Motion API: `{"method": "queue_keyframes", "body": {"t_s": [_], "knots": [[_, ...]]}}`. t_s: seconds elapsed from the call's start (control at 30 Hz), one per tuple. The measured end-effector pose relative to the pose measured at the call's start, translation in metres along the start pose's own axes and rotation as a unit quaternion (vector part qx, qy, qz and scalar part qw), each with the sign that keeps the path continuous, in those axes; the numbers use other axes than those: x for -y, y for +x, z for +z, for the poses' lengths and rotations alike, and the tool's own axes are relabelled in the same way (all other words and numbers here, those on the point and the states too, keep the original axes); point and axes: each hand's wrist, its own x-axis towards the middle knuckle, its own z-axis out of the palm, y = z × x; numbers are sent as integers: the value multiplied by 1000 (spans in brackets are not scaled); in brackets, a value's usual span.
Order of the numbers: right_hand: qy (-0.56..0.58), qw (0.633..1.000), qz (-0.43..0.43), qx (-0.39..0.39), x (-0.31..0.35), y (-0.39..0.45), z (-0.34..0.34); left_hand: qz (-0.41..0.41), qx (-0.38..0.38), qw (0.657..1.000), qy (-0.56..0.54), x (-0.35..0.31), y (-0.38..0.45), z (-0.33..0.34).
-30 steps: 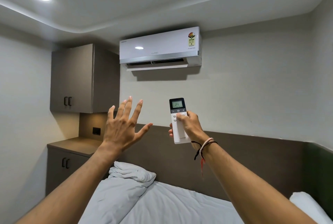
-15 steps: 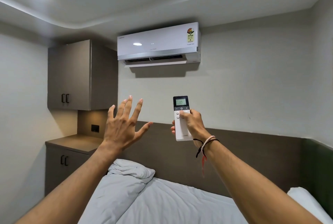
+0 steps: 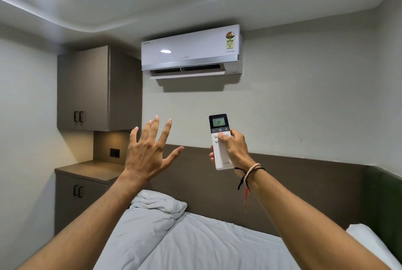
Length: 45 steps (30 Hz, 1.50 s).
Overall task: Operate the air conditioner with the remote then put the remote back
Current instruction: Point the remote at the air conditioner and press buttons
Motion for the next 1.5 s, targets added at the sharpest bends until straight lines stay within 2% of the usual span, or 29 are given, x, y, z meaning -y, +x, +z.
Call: {"method": "queue_keyframes", "body": {"t_s": [0.33,0.53,0.87,1.0,1.5], "knots": [[4,999,30,29,3,-2,1,3,2,1000,0,-2,2,1],[17,999,41,18,0,-1,0,1,2,1000,3,-1,1,1],[52,992,109,-21,2,4,-2,-7,9,1000,12,1,-1,3],[33,993,102,-44,1,1,-2,-9,9,1000,16,0,-2,2],[19,995,85,-43,8,-4,4,-4,13,1000,9,-3,1,3]]}}
